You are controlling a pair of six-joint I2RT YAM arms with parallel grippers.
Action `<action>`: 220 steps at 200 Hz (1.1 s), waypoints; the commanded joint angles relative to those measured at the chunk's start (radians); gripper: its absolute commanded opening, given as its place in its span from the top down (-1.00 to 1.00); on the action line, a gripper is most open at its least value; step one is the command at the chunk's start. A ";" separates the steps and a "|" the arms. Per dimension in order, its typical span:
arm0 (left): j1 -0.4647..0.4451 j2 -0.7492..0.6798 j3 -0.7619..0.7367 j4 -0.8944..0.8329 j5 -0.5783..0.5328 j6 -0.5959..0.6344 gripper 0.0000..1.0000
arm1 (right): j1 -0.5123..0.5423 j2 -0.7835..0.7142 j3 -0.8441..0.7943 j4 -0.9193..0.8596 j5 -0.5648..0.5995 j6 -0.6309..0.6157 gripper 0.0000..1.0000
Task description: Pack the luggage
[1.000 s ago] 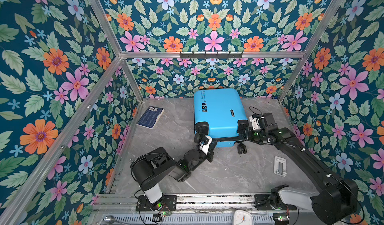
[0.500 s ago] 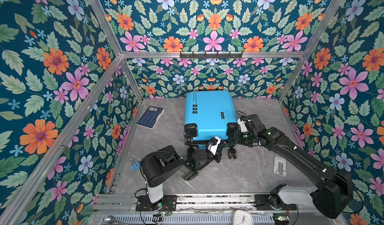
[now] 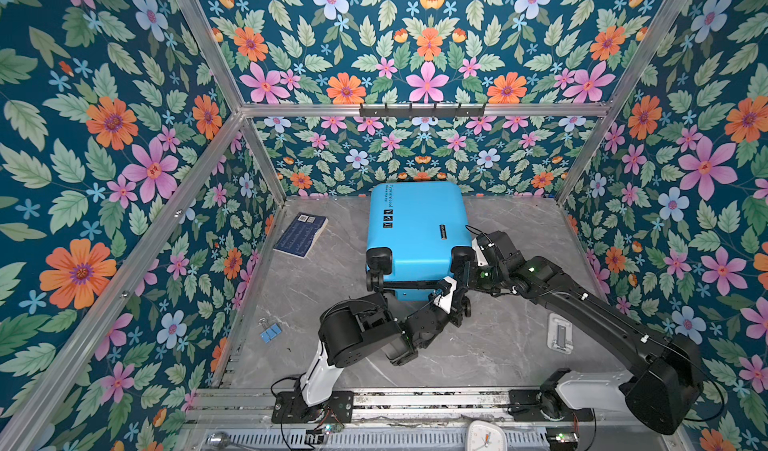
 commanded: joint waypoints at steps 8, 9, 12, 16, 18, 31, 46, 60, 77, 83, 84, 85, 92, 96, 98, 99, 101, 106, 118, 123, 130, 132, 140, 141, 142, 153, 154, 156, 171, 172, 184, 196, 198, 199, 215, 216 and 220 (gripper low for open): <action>-0.045 0.039 0.078 0.134 0.056 0.050 1.00 | 0.028 0.013 -0.014 0.187 -0.146 -0.027 1.00; -0.046 0.042 0.081 0.134 0.053 0.050 1.00 | 0.029 0.012 -0.015 0.188 -0.146 -0.027 1.00; -0.048 0.046 0.089 0.134 0.046 0.051 1.00 | 0.029 0.012 -0.017 0.189 -0.146 -0.024 1.00; -0.052 0.052 0.099 0.134 0.034 0.052 1.00 | 0.030 0.012 -0.019 0.193 -0.146 -0.022 1.00; -0.053 0.055 0.105 0.134 0.028 0.052 1.00 | 0.030 0.011 -0.020 0.195 -0.146 -0.021 1.00; -0.067 0.077 0.138 0.136 -0.010 0.060 1.00 | 0.031 0.011 -0.028 0.202 -0.147 -0.015 1.00; -0.081 0.096 0.178 0.138 -0.052 0.073 1.00 | 0.032 0.008 -0.036 0.207 -0.151 -0.010 1.00; -0.089 0.110 0.212 0.138 -0.077 0.080 1.00 | 0.034 0.006 -0.041 0.210 -0.152 -0.007 1.00; -0.092 0.121 0.245 0.138 -0.081 0.082 1.00 | 0.034 0.000 -0.045 0.210 -0.151 -0.007 1.00; -0.093 0.123 0.253 0.138 -0.079 0.082 1.00 | 0.033 -0.001 -0.045 0.209 -0.147 -0.007 1.00; -0.093 0.123 0.254 0.138 -0.079 0.082 1.00 | 0.034 -0.001 -0.045 0.208 -0.146 -0.008 1.00; -0.093 0.122 0.255 0.138 -0.079 0.082 1.00 | 0.034 -0.001 -0.045 0.207 -0.146 -0.008 1.00; -0.094 0.120 0.256 0.138 -0.078 0.085 1.00 | 0.033 -0.002 -0.044 0.201 -0.142 -0.012 1.00; -0.094 0.119 0.255 0.138 -0.079 0.086 1.00 | 0.034 -0.002 -0.041 0.198 -0.140 -0.014 1.00; -0.094 0.118 0.252 0.138 -0.079 0.087 1.00 | 0.034 -0.004 -0.041 0.194 -0.138 -0.016 1.00; -0.094 0.117 0.251 0.138 -0.078 0.087 1.00 | 0.034 -0.005 -0.041 0.191 -0.137 -0.017 1.00; -0.094 0.116 0.249 0.138 -0.078 0.087 1.00 | 0.034 -0.005 -0.040 0.188 -0.136 -0.019 1.00; -0.094 0.110 0.241 0.138 -0.080 0.087 0.93 | 0.033 -0.007 -0.035 0.180 -0.129 -0.023 1.00; -0.097 0.096 0.214 0.138 -0.095 0.087 0.56 | 0.033 -0.011 -0.024 0.149 -0.111 -0.028 1.00; -0.098 0.088 0.198 0.138 -0.104 0.087 0.38 | 0.031 -0.012 -0.017 0.130 -0.094 -0.033 1.00; -0.101 0.075 0.177 0.136 -0.114 0.088 0.17 | 0.030 -0.013 -0.005 0.105 -0.075 -0.044 0.81; -0.102 0.072 0.170 0.136 -0.117 0.088 0.12 | 0.030 -0.014 -0.003 0.098 -0.071 -0.047 0.73; -0.106 0.055 0.139 0.136 -0.124 0.089 -0.07 | 0.026 -0.016 0.010 0.077 -0.060 -0.061 0.49; -0.106 0.053 0.134 0.136 -0.124 0.089 -0.09 | 0.025 -0.017 0.011 0.075 -0.059 -0.062 0.46; -0.107 0.051 0.129 0.136 -0.123 0.090 -0.12 | 0.024 -0.017 0.012 0.073 -0.058 -0.063 0.41; -0.114 0.032 0.085 0.135 -0.122 0.099 -0.32 | 0.017 -0.025 0.021 0.053 -0.043 -0.077 0.03; -0.115 0.029 0.082 0.135 -0.123 0.100 -0.33 | 0.016 -0.026 0.022 0.053 -0.042 -0.078 0.00; -0.117 0.023 0.074 0.136 -0.126 0.101 -0.34 | 0.015 -0.028 0.022 0.049 -0.041 -0.080 -0.06; -0.133 -0.015 -0.004 0.134 -0.145 0.112 -0.44 | -0.007 -0.044 0.027 0.031 -0.038 -0.092 -0.36; -0.133 -0.018 -0.008 0.134 -0.147 0.113 -0.44 | -0.008 -0.046 0.027 0.029 -0.037 -0.094 -0.38; -0.146 -0.057 -0.071 0.133 -0.171 0.120 -0.47 | -0.029 -0.062 0.027 0.016 -0.034 -0.100 -0.54; -0.161 -0.107 -0.127 0.131 -0.186 0.122 -0.49 | -0.052 -0.084 0.025 0.006 -0.034 -0.106 -0.64; -0.162 -0.116 -0.139 0.130 -0.186 0.121 -0.49 | -0.056 -0.087 0.024 0.004 -0.035 -0.107 -0.65; -0.163 -0.121 -0.145 0.129 -0.185 0.121 -0.49 | -0.059 -0.089 0.024 0.003 -0.035 -0.107 -0.66; -0.164 -0.201 -0.210 0.088 -0.147 0.083 -0.50 | -0.096 -0.121 0.015 -0.005 -0.047 -0.113 -0.76; -0.164 -0.209 -0.214 0.080 -0.145 0.080 -0.50 | -0.098 -0.122 0.013 -0.006 -0.047 -0.113 -0.77; -0.164 -0.236 -0.223 0.043 -0.143 0.062 -0.50 | -0.108 -0.128 0.010 -0.008 -0.050 -0.115 -0.78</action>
